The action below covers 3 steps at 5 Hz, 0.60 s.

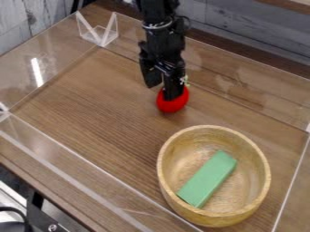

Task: Move the red object to the right side of the table

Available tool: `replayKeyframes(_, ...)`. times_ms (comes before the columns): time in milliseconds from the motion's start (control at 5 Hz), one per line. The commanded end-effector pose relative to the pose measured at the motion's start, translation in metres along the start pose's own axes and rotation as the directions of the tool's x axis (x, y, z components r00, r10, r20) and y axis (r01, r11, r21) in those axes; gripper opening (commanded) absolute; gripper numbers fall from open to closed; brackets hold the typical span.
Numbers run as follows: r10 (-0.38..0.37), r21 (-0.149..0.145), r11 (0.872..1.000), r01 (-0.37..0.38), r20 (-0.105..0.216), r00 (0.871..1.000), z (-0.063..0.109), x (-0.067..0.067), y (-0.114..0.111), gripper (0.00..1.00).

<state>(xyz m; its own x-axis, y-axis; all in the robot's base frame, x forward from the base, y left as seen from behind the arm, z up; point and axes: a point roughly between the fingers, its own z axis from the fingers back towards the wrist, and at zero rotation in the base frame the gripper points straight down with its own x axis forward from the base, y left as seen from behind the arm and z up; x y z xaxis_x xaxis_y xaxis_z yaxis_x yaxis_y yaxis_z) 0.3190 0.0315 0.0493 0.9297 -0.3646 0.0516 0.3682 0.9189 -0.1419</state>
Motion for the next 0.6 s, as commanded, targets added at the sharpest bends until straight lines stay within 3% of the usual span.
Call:
replayKeyframes(0,-0.001,0.025,1.000,0.000,0.038,0.999,0.0088,0.0044,0.0007,1.00)
replayKeyframes(400,0.021,0.034,0.999,-0.023,0.050,0.999,0.0055,0.0054,0.0044,1.00)
